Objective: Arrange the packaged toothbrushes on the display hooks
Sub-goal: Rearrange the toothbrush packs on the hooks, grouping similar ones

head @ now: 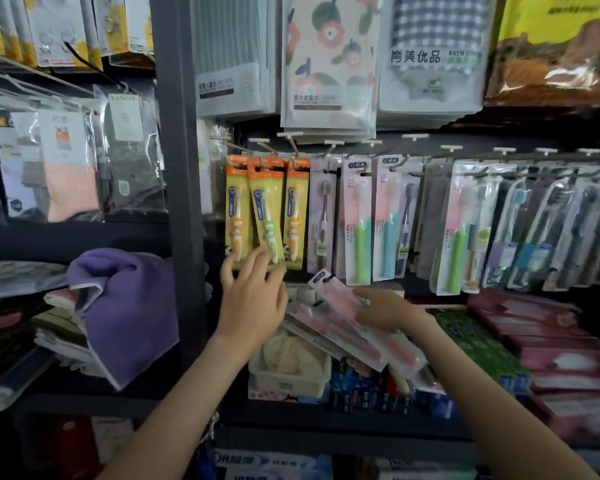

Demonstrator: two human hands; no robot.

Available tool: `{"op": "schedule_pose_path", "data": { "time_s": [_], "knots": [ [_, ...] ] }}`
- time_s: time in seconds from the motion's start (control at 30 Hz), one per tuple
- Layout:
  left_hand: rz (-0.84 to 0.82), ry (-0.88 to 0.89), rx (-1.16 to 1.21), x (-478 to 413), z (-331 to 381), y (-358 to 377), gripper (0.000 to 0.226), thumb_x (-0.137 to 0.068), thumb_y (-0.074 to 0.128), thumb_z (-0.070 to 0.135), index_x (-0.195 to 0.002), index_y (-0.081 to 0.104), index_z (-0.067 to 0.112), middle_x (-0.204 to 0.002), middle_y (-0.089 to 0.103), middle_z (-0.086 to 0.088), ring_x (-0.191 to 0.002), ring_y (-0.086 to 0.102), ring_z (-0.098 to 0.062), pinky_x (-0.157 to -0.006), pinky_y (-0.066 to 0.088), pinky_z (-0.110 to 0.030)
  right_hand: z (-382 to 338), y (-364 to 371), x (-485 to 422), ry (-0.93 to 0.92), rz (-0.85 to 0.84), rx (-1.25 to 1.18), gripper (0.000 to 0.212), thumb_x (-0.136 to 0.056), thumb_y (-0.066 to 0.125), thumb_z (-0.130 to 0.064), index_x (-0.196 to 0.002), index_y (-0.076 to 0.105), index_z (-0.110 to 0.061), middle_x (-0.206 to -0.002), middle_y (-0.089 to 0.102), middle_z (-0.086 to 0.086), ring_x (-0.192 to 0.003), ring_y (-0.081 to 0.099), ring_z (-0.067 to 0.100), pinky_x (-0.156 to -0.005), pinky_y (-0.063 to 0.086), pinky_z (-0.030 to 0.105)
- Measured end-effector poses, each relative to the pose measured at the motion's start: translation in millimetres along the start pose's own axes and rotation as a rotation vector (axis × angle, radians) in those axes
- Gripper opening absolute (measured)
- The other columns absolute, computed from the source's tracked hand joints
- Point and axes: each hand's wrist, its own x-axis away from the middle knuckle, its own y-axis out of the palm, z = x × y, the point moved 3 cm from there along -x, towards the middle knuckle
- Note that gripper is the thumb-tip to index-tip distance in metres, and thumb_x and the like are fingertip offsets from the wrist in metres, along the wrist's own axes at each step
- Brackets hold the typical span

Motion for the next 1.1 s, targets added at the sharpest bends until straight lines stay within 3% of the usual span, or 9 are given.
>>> {"op": "schedule_pose_path", "data": {
  "time_s": [0.07,0.13,0.27,0.4,0.53,0.6,0.73,0.87,1.1],
  "knots": [
    [-0.135,-0.011,0.060,5.7,14.5,16.5,0.025,-0.082,0.056,0.025,-0.104,0.067,0.018,-0.112,0.063,-0.004,-0.112,0.056,-0.024,-0.103,0.027,-0.049,5.2,9.2,-1.4,-0.008,-0.047,0.074,0.057,-0.093,0.046,-0.022,-0.147,0.029,-0.024,-0.147,0.040,0.006,-0.101,0.056,0.014,-0.083,0.048,0.027],
    [-0.267,-0.028,0.120,9.3,25.6,27.2,0.032,-0.085,0.058,0.026,-0.117,0.062,0.022,-0.118,0.060,-0.001,-0.115,0.054,-0.023,-0.105,0.026,-0.047,7.1,17.1,-2.4,-0.005,-0.046,0.077,0.055,-0.094,0.044,-0.017,-0.146,0.031,-0.025,-0.149,0.038,0.005,-0.130,0.042,0.024,-0.107,0.035,0.038],
    [-0.423,-0.037,0.157,13.4,38.4,43.1,0.046,-0.096,0.041,0.032,-0.142,0.036,0.030,-0.139,0.042,0.005,-0.130,0.037,-0.016,-0.112,0.011,-0.039,16.1,29.7,-10.1,-0.006,0.065,0.083,0.045,-0.095,0.039,-0.015,-0.140,0.041,-0.019,-0.138,0.050,0.010,-0.124,0.048,0.028,-0.101,0.041,0.038],
    [-0.460,-0.071,0.156,14.6,42.6,50.3,0.045,-0.096,0.041,0.033,-0.141,0.036,0.029,-0.141,0.041,0.003,-0.133,0.033,-0.018,-0.114,0.012,-0.041,24.7,26.8,-16.5,0.044,0.260,0.067,0.030,-0.092,0.043,-0.016,-0.119,0.054,-0.007,-0.118,0.058,0.014,-0.104,0.057,0.030,-0.083,0.049,0.036],
    [-0.371,-0.088,0.169,6.2,45.7,48.9,0.043,-0.094,0.044,0.030,-0.137,0.041,0.026,-0.134,0.046,0.003,-0.127,0.040,-0.019,-0.109,0.020,-0.036,8.3,-2.7,-7.9,0.035,0.647,-0.067,0.024,-0.096,0.046,-0.027,-0.105,0.050,-0.005,-0.101,0.060,0.013,-0.082,0.057,0.027,-0.059,0.041,0.029],
    [-0.303,-0.113,0.201,-0.8,46.0,47.3,0.042,-0.093,0.046,0.029,-0.135,0.044,0.023,-0.132,0.049,0.001,-0.123,0.044,-0.021,-0.107,0.023,-0.035,-2.9,-17.2,-7.5,-0.002,0.798,-0.164,0.038,-0.094,0.050,-0.032,-0.120,0.042,-0.006,-0.113,0.055,0.012,-0.092,0.057,0.028,-0.062,0.042,0.031],
    [-0.210,-0.135,0.197,-13.5,44.7,41.5,0.043,-0.089,0.054,0.022,-0.131,0.049,0.016,-0.124,0.055,-0.004,-0.118,0.050,-0.025,-0.104,0.031,-0.039,-26.6,-35.3,-24.1,-0.087,0.947,-0.295,0.069,-0.085,0.065,-0.032,-0.135,0.031,0.002,-0.126,0.046,0.017,-0.116,0.047,0.030,-0.094,0.046,0.038],
    [-0.064,-0.123,0.130,-22.0,33.0,23.5,0.045,-0.078,0.067,0.016,-0.122,0.057,0.011,-0.118,0.060,-0.009,-0.108,0.058,-0.028,-0.095,0.044,-0.045,-53.1,-39.1,-33.5,-0.186,1.144,-0.190,0.053,-0.076,0.073,-0.018,-0.116,0.047,0.005,-0.098,0.053,0.017,-0.088,0.054,0.031,-0.074,0.052,0.039],
    [0.225,0.089,-0.163,-39.7,-18.7,-31.4,0.028,-0.083,0.054,0.015,-0.108,0.064,0.008,-0.117,0.062,-0.013,-0.117,0.052,-0.028,-0.105,0.033,-0.046,-76.8,-14.4,-67.0,-0.188,0.888,-0.313,0.061,-0.083,0.049,0.003,-0.140,0.026,0.001,-0.124,0.044,0.019,-0.109,0.049,0.032,-0.088,0.049,0.040]
  ]
}}
